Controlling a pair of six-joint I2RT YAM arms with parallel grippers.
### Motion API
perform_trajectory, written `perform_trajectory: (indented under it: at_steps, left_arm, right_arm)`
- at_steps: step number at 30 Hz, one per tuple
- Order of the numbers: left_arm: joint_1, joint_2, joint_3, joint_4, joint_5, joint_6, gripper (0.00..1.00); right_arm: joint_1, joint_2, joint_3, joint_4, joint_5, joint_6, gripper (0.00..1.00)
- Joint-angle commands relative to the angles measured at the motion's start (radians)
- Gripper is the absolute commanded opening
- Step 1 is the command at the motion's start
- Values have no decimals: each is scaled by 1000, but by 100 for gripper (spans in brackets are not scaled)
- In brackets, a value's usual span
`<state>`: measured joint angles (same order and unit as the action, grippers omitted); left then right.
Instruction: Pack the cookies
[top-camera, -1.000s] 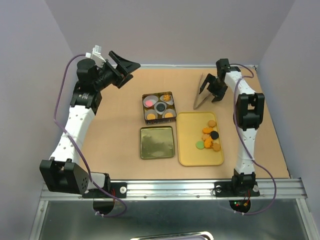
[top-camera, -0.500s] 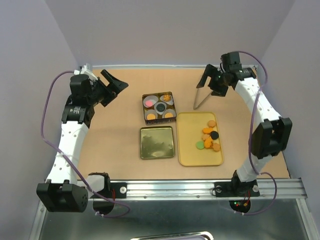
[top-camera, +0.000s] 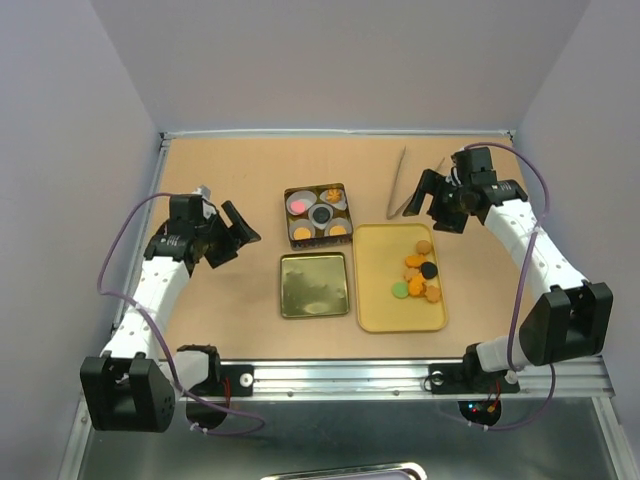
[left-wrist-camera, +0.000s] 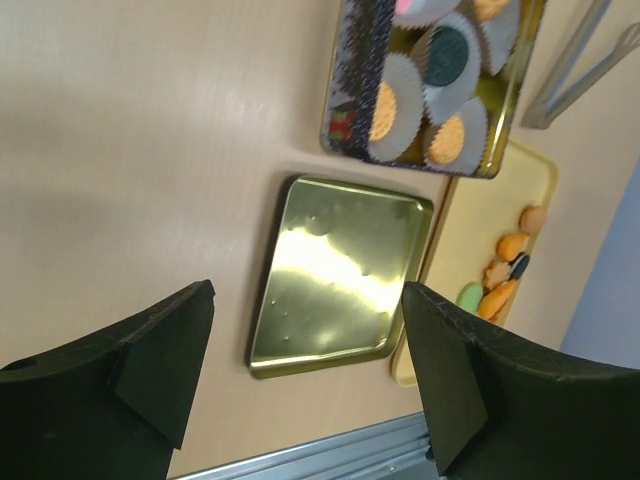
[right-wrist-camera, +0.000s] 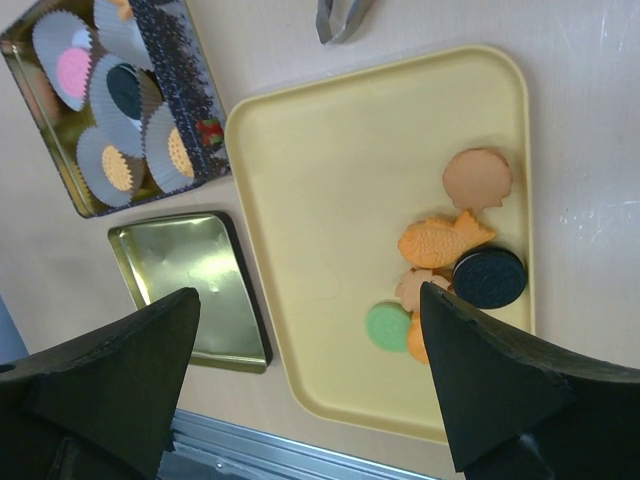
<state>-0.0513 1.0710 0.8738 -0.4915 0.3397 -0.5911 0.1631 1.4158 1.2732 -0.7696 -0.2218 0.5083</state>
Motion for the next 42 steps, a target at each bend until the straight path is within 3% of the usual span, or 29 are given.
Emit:
perform_trajectory:
  at_steps: [1, 7, 11, 28, 42]
  left_arm:
    - [-48, 42, -39, 8, -11, 57, 85]
    - [-209, 171, -36, 40, -112, 48, 82]
    - [-246, 236, -53, 85, -139, 40, 77]
    - [-278, 466, 10, 122, -185, 131, 56]
    - [-285, 437, 67, 56, -186, 175, 49]
  right_arm:
    - [-5, -25, -26, 49, -22, -27, 95]
    - [-4, -3, -6, 47, -28, -34, 95]
    - [-5, 6, 3, 46, -24, -33, 95]
    - [-5, 26, 8, 35, 29, -44, 95]
    - [-4, 43, 9, 30, 44, -47, 95]
